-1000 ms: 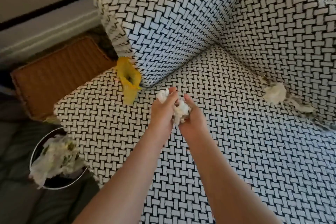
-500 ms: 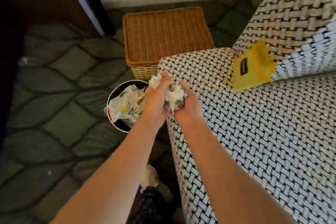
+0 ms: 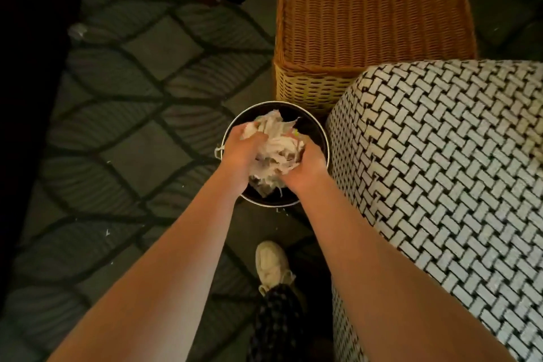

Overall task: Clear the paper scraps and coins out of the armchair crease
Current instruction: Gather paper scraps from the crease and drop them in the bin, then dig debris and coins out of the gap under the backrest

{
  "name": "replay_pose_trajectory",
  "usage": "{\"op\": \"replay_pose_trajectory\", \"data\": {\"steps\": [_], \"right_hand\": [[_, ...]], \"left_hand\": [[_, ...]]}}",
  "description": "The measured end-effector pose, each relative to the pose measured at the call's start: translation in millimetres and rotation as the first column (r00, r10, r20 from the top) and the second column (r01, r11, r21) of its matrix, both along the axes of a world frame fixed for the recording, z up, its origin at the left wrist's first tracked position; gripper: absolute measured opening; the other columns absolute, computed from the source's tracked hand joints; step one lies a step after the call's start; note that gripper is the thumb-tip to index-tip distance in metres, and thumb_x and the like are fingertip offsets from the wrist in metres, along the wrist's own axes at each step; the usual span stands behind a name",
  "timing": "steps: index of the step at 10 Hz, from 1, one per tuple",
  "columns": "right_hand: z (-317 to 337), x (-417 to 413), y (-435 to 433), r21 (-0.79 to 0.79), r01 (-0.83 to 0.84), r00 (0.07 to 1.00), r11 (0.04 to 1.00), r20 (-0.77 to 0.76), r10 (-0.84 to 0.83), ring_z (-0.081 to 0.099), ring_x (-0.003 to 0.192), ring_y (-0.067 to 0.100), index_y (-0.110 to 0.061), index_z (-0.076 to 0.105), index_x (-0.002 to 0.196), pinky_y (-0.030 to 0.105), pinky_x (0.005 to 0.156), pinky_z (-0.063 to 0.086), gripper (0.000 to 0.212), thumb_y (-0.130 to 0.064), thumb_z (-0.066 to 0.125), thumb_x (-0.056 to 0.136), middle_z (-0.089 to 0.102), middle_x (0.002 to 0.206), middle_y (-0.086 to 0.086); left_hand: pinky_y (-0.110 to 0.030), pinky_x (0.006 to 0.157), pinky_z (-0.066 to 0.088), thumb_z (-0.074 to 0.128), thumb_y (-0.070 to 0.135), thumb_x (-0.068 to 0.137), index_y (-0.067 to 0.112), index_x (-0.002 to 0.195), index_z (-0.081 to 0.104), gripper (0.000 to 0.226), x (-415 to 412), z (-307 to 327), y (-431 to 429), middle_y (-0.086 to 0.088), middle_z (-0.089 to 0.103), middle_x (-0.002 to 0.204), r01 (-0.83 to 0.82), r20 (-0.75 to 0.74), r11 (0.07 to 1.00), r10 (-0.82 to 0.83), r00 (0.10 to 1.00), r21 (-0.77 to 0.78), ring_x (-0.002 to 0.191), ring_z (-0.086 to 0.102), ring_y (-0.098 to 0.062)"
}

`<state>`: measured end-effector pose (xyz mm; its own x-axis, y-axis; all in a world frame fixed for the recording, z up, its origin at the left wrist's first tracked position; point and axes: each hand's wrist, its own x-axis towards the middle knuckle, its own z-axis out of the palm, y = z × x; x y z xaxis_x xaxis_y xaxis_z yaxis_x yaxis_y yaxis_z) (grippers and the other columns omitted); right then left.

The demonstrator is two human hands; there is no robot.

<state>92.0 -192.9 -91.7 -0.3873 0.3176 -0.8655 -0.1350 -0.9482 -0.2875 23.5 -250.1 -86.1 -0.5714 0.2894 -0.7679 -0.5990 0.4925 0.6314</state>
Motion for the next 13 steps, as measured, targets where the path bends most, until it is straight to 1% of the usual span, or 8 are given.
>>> {"op": "replay_pose_trajectory", "data": {"steps": [2,3,5,7,8,10,12,13], "right_hand": [[-32.1,10.4,4.3,-0.11,-0.048,0.995,0.993,0.086,0.058,0.041,0.129,0.03,-0.016,0.043,0.137,0.047,0.101,0.035,0.042,-0.029,0.037,0.098,0.045,0.139,0.009],[-23.2,19.6,10.7,-0.102,-0.139,0.982,0.985,0.111,0.15,0.025,0.139,0.029,-0.019,0.034,0.142,0.053,0.106,0.025,0.046,-0.035,0.035,0.099,0.032,0.149,0.007],[-3.4,34.3,19.7,-0.055,-0.193,0.981,0.98,0.011,0.194,0.012,0.143,0.027,-0.026,0.019,0.147,0.058,0.109,0.014,0.052,-0.042,0.025,0.098,0.016,0.155,0.003],[58.1,62.7,28.1,0.124,-0.195,0.974,0.973,-0.093,0.207,0.015,0.142,0.024,-0.019,0.014,0.148,0.028,0.109,0.027,0.051,-0.038,0.015,0.1,0.014,0.155,0.004],[96.9,97.0,40.5,0.064,-0.053,0.979,0.997,-0.193,0.064,0.02,0.141,0.027,-0.022,0.026,0.145,0.048,0.111,0.02,0.053,-0.046,0.019,0.099,0.025,0.152,0.006],[142.7,222.0,72.4,0.158,0.216,0.969,0.964,-0.155,-0.192,0.046,0.123,0.027,-0.017,0.044,0.135,0.045,0.099,0.038,0.048,-0.042,0.025,0.099,0.048,0.137,0.007],[152.8,350.0,97.3,0.08,0.545,0.826,0.834,-0.218,-0.519,0.054,0.107,0.02,-0.003,0.049,0.126,0.024,0.085,0.044,0.039,-0.024,0.029,0.1,0.057,0.106,-0.008],[153.8,406.8,94.9,0.15,0.603,0.797,0.784,-0.166,-0.581,0.058,0.097,0.018,-0.017,0.048,0.129,0.034,0.079,0.044,0.042,-0.035,0.027,0.098,0.06,0.117,0.002]], "left_hand": [[-0.041,0.106,0.028,0.049,0.018,0.091,0.028,0.135,0.042,0.046,-7.1,-12.8,-4.1,-0.005,0.035,0.146,0.092,0.103,0.993,-0.084,0.991,-0.072,0.134,0.032,-0.026],[-0.044,0.109,0.023,0.04,0.017,0.096,0.028,0.139,0.039,0.044,-5.5,-10.6,-1.6,-0.004,0.027,0.151,0.127,0.122,0.987,-0.114,0.986,-0.102,0.14,0.024,-0.026],[-0.04,0.11,0.024,0.041,0.024,0.097,0.025,0.135,0.046,0.038,6.2,19.8,13.7,-0.003,0.036,0.148,0.126,0.075,0.988,-0.12,0.99,-0.085,0.136,0.032,-0.024],[-0.033,0.092,0.032,0.045,0.031,0.094,0.02,0.12,0.056,0.031,42.6,83.6,31.3,0.0,0.055,0.117,0.08,0.08,0.993,-0.087,0.993,0.082,0.118,0.047,-0.019],[-0.034,0.09,0.039,0.045,0.026,0.093,0.022,0.111,0.06,0.023,69.7,111.0,45.0,0.003,0.061,0.107,0.145,0.027,0.978,-0.151,0.988,0.149,0.106,0.054,-0.017],[-0.029,0.077,0.045,0.047,0.018,0.093,0.025,0.087,0.062,0.018,179.1,164.6,95.0,0.005,0.066,0.095,0.387,-0.052,0.891,-0.386,0.921,0.239,0.088,0.06,-0.013],[-0.027,0.066,0.042,0.046,0.01,0.091,0.024,0.083,0.062,0.022,309.1,184.4,138.6,-0.001,0.066,0.089,0.619,-0.048,0.717,-0.64,0.767,0.322,0.079,0.058,-0.016],[-0.025,0.065,0.043,0.047,0.011,0.09,0.027,0.083,0.063,0.023,361.8,187.1,152.3,0.002,0.067,0.09,0.712,-0.063,0.621,-0.737,0.673,0.328,0.079,0.059,-0.013]]}}
